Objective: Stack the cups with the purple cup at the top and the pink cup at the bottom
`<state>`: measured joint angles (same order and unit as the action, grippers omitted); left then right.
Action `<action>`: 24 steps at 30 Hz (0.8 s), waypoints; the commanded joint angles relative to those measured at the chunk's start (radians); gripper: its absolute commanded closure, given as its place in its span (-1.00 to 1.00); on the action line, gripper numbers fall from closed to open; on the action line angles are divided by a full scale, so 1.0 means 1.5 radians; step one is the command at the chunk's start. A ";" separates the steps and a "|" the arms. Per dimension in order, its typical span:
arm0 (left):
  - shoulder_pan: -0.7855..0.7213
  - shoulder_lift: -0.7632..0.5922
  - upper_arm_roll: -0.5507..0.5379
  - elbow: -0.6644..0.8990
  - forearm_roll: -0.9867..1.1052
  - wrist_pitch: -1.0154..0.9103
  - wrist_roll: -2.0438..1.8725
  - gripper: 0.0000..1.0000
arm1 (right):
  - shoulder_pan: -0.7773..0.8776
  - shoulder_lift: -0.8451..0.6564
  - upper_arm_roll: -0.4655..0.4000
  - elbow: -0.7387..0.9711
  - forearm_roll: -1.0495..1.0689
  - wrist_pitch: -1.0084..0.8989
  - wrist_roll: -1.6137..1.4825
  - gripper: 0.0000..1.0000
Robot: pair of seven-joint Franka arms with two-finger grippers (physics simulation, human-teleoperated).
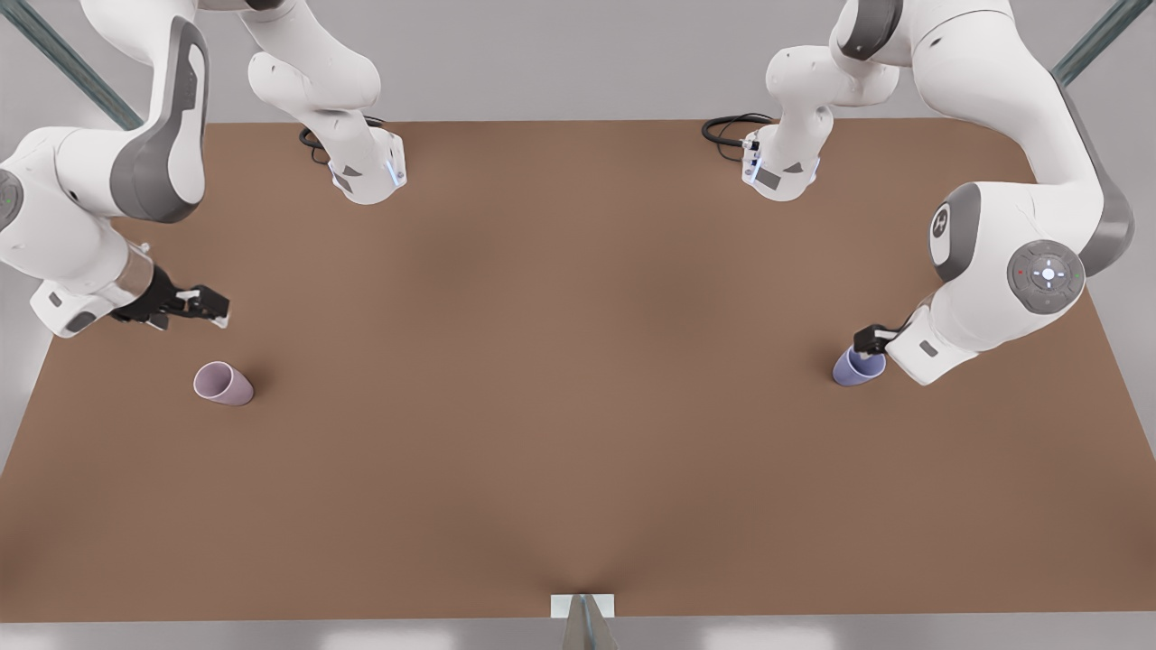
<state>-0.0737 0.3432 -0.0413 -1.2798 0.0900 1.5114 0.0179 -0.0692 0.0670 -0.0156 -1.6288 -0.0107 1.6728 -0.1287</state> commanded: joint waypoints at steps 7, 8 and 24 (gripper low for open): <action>0.000 -0.002 0.008 -0.009 -0.025 0.014 0.014 -1.00 | -0.006 0.032 -0.068 -0.035 0.000 0.105 -0.217 -1.00; 0.000 -0.001 0.008 -0.009 -0.025 0.014 0.014 -1.00 | -0.006 0.034 -0.086 -0.063 0.001 0.138 -0.263 -1.00; 0.007 0.011 0.009 -0.009 -0.023 0.007 0.012 -1.00 | -0.041 0.270 -0.177 -0.066 0.084 0.344 -0.410 -1.00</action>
<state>-0.0627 0.3584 -0.0275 -1.2942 0.0542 1.5228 0.0316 -0.1264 0.4661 -0.2816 -1.7281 0.0884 2.1219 -0.4740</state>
